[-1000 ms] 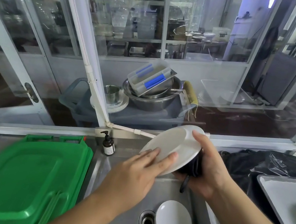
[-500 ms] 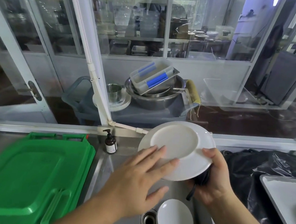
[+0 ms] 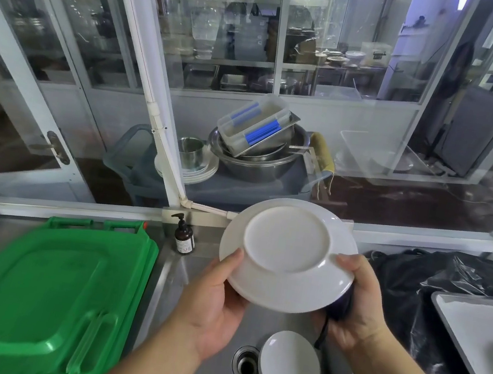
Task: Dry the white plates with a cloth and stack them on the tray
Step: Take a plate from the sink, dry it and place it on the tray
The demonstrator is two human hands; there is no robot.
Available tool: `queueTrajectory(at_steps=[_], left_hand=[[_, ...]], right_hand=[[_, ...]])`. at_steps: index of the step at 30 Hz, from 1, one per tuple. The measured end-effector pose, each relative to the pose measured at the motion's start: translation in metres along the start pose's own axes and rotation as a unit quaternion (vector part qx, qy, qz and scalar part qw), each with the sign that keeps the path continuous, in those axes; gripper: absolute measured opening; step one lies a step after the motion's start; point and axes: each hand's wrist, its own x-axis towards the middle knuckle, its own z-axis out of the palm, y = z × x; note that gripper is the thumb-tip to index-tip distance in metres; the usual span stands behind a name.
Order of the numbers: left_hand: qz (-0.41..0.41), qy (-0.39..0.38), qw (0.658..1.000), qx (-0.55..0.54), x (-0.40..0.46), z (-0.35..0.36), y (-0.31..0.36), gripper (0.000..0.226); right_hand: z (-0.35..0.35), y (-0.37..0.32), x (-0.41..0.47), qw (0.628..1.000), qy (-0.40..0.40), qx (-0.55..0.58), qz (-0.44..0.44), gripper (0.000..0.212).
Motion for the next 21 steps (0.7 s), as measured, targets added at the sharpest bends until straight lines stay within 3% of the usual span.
queueTrajectory(at_steps=[4,8,10,13,15,18,21], left_hand=[[-0.003,0.016,1.0,-0.005,0.001,-0.003,0.004,0.053],[0.007,0.005,1.0,-0.005,-0.003,-0.004,0.008,0.051],[0.027,0.001,1.0,0.009,-0.003,-0.006,0.011,0.048],[0.067,-0.001,0.995,0.069,-0.004,-0.012,0.019,0.039],[0.081,-0.002,0.988,0.13,-0.005,-0.018,0.023,0.027],[0.079,-0.006,0.976,0.202,-0.005,-0.022,0.021,0.024],[0.076,-0.041,0.962,0.259,-0.006,-0.019,0.012,0.028]], right_hand=[[-0.004,0.005,0.0,1.0,0.028,-0.013,0.008,0.082],[-0.001,0.004,-0.001,0.998,0.049,-0.047,0.016,0.059],[-0.002,0.002,0.004,0.993,0.096,-0.071,0.018,0.052],[-0.009,-0.011,0.013,0.969,0.201,-0.137,-0.032,0.037],[-0.009,-0.026,0.015,0.947,0.217,-0.225,-0.078,0.019],[0.002,-0.044,0.015,0.88,0.187,-0.394,-0.187,0.011],[0.015,-0.046,0.022,0.745,0.08,-0.594,-0.291,0.021]])
